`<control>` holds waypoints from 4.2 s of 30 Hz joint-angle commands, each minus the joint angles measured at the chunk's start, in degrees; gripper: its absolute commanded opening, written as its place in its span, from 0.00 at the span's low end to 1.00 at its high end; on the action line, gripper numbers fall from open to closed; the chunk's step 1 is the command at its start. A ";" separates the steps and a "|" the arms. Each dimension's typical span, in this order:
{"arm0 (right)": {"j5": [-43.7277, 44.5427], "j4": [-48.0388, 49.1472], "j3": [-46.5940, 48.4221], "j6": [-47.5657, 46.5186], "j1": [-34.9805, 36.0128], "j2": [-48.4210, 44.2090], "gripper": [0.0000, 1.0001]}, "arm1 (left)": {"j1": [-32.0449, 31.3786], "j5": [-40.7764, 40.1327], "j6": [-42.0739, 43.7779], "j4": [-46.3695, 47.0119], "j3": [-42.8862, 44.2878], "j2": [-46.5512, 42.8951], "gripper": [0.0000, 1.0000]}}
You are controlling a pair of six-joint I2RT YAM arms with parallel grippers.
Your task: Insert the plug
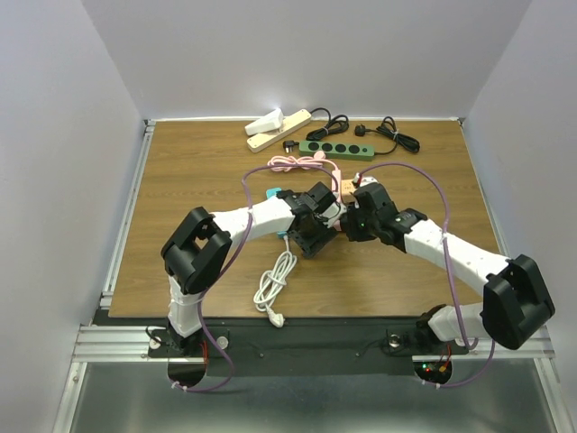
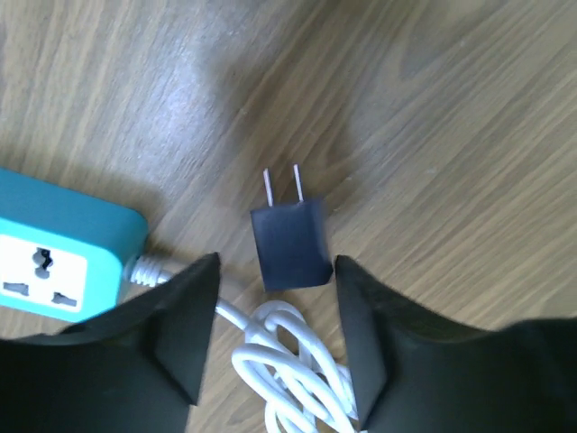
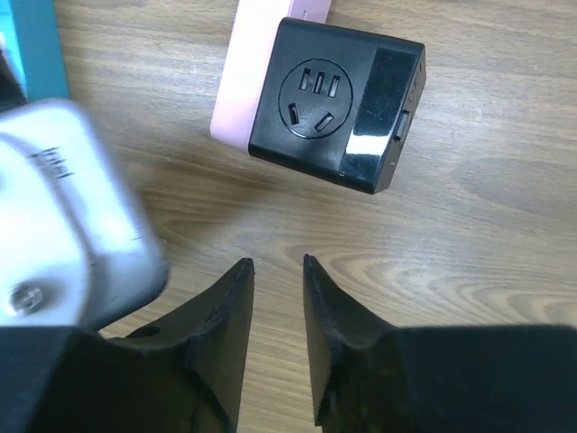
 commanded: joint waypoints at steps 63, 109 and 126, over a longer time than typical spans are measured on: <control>-20.90 4.90 15.21 -37.80 15.13 21.53 0.71 | 29.38 10.10 -21.78 23.15 -33.48 -41.93 0.99; -63.43 2.95 45.11 18.26 0.63 15.91 0.00 | 27.37 21.70 -15.80 65.51 -41.56 -64.87 0.97; -68.10 17.46 38.07 34.79 0.54 11.51 0.00 | 15.94 16.17 -7.10 68.06 -37.70 -58.46 0.93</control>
